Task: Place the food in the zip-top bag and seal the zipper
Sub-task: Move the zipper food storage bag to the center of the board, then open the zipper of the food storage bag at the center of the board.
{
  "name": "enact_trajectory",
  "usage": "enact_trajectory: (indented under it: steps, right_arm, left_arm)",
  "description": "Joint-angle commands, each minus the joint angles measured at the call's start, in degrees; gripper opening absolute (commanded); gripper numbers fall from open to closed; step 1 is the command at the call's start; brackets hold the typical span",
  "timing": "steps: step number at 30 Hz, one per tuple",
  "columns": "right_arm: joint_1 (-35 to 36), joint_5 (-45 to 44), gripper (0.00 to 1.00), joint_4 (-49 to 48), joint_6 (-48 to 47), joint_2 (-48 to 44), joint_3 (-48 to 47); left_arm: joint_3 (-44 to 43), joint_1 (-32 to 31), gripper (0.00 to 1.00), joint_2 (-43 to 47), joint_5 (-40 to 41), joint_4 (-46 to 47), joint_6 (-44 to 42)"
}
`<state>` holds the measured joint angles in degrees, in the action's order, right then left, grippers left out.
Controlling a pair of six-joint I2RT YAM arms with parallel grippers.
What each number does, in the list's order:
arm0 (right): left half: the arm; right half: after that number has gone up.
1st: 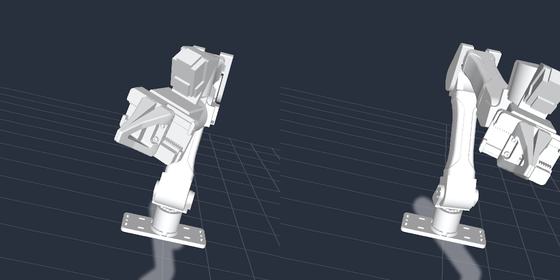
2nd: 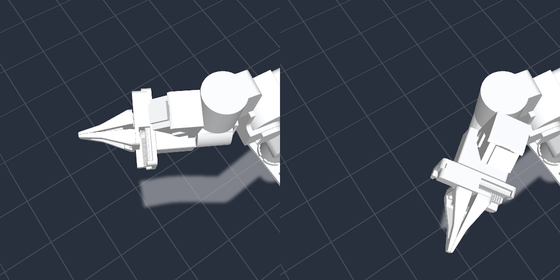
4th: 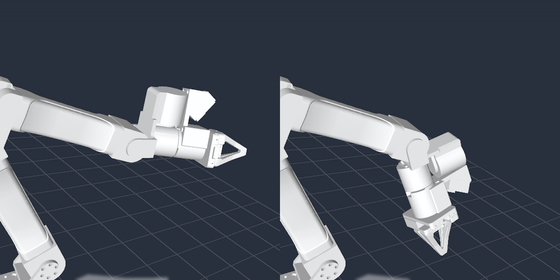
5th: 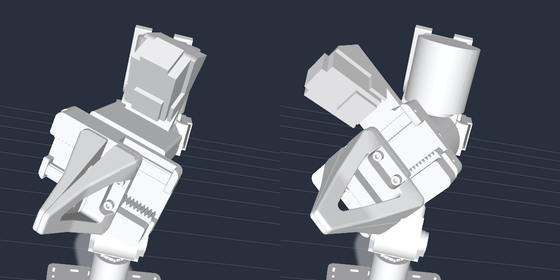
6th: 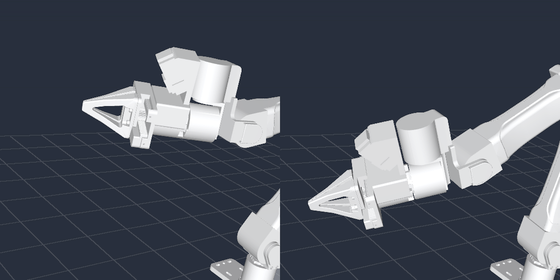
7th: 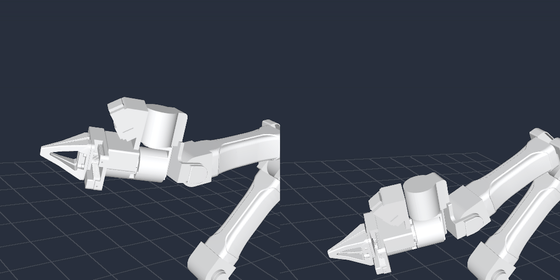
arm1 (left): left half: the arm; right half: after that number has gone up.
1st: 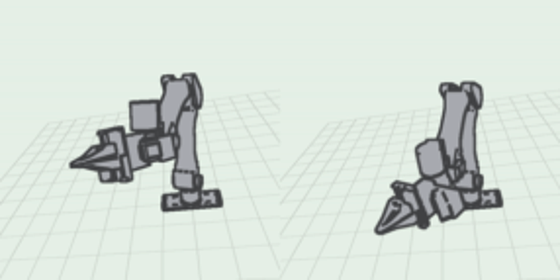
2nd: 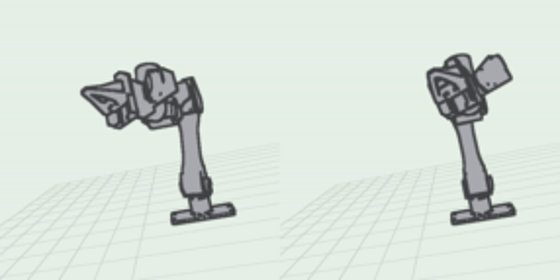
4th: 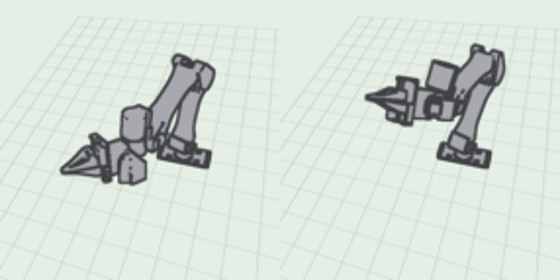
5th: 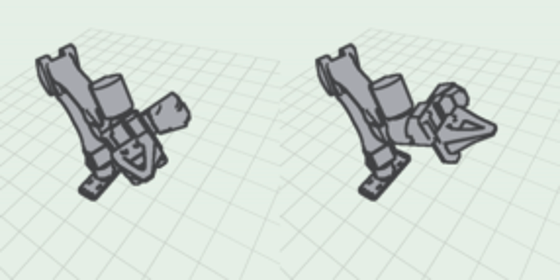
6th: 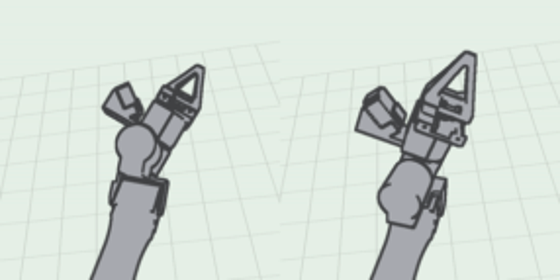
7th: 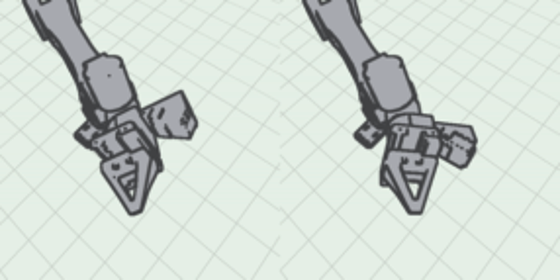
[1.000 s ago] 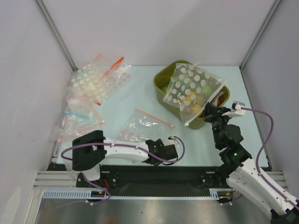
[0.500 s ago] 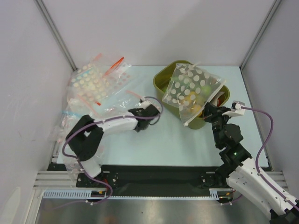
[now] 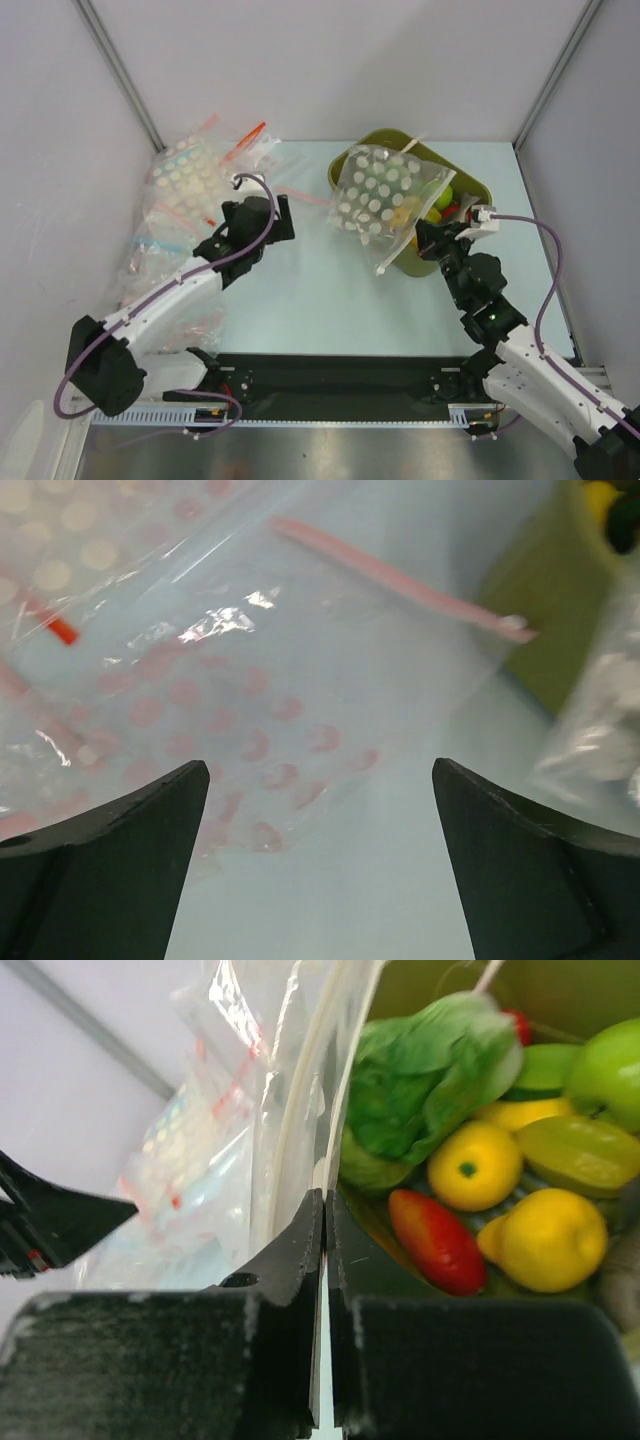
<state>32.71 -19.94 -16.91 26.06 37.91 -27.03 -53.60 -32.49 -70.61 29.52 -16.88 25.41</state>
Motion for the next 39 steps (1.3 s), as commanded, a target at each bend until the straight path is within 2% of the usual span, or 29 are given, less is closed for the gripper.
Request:
enact_trajectory:
  steps: [1, 4, 7, 8, 11, 17, 20, 21, 24, 27, 29, 35, 36, 39]
  right_arm:
    - [0.25, 10.52, 0.00, -4.27, 0.21, 2.60, -3.03]
    - [0.69, 12.20, 0.00, -5.42, 0.30, 4.45, -2.95]
    - [0.86, 13.52, 0.00, -5.86, 0.13, 5.77, -3.29]
    - [0.95, 13.35, 0.00, -5.68, 0.21, 5.86, -3.38]
    - [1.04, 12.39, 0.00, -5.07, 0.21, 5.25, -3.38]
    - [1.13, 6.15, 0.00, -3.49, -0.22, 0.33, -2.51]
    - [1.04, 2.20, 0.00, -2.61, -0.14, -2.22, -1.54]
    - [0.95, 0.02, 0.00, -2.34, -0.05, -2.66, -1.28]
    - [0.95, -4.12, 0.00, -0.94, 0.91, -3.63, -0.84]
    - [0.87, -4.06, 0.00, -1.19, 1.36, -3.37, -0.22]
    - [0.78, -1.78, 0.00, -2.68, 1.10, -2.32, -0.22]
    - [1.30, 11.66, 0.00, -7.69, 2.41, 6.81, -1.89]
    - [1.39, 15.60, 0.00, -8.57, 2.59, 8.22, -2.15]
    - [2.71, 19.32, 0.00, -9.90, 3.90, 14.02, -3.99]
  left_arm:
    - [0.25, -4.33, 1.00, 6.61, 1.23, 4.14, -1.85]
    - [1.91, -4.78, 1.00, 10.66, 1.59, 4.93, -1.33]
    - [3.06, -4.78, 1.00, 11.02, 2.56, 6.07, -1.15]
    - [3.42, -4.78, 1.00, 10.93, 0.30, 7.21, -2.28]
    - [3.68, -5.39, 1.00, 7.95, -10.05, 8.89, -6.16]
    - [-2.55, -10.22, 0.98, -4.17, -10.53, 3.35, -7.57]
    - [-3.43, -10.31, 0.97, -8.83, -18.59, 4.14, -6.69]
    - [-4.57, -10.31, 0.98, -9.98, -24.19, 3.79, -6.34]
    - [-5.11, -10.31, 0.96, -13.58, -31.25, 4.75, -5.20]
    - [-4.76, -10.14, 0.97, -14.65, -29.97, 5.90, -3.53]
    - [-4.14, -10.05, 0.97, -13.69, -24.70, 5.98, -2.47]
    - [3.94, -10.66, 0.98, 1.59, -14.68, 10.64, -3.17]
    - [5.60, -10.66, 0.98, 5.62, -13.88, 11.08, -3.35]
    - [5.53, -10.84, 1.00, 9.43, -12.82, 9.86, -3.87]
